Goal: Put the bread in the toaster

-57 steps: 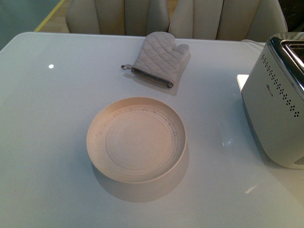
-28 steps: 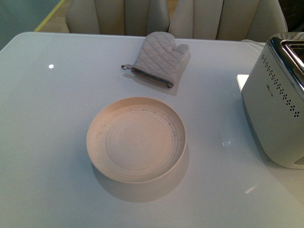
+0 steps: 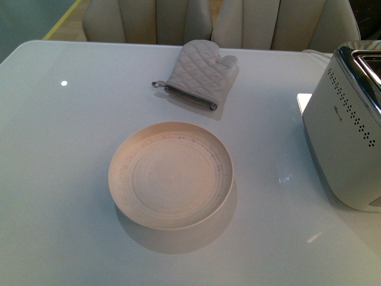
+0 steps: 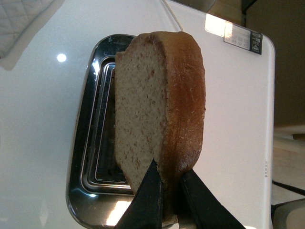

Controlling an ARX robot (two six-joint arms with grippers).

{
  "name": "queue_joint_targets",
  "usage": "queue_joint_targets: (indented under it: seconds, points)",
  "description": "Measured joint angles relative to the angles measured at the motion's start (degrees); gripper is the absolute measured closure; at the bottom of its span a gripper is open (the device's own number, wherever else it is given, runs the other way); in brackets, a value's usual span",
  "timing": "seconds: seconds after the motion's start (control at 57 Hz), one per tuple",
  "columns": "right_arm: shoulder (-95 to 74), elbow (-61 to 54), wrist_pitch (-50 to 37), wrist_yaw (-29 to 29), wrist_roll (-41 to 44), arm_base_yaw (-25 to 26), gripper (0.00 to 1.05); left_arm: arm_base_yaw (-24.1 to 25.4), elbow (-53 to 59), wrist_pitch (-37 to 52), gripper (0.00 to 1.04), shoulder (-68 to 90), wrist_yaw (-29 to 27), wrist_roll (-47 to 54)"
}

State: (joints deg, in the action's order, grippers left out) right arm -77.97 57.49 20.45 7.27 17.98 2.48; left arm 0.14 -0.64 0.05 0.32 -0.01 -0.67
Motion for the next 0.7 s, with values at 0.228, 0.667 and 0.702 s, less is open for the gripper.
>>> queue_joint_targets:
  seconds: [0.228,0.667,0.702]
  points:
    - [-1.40,-0.09,-0.52,1.03,-0.04,-0.74,1.02,0.00,0.00,0.00,0.07,0.00,0.00,0.00]
    - [-2.49,-1.66,-1.01,2.40,0.07,-1.40,1.02,0.00,0.00,0.00,0.07,-0.02,-0.02,0.00]
    - [-2.64,-1.75,-1.01,2.43,0.07,-1.40,1.02,0.00,0.00,0.00,0.07,-0.02,0.00,0.00]
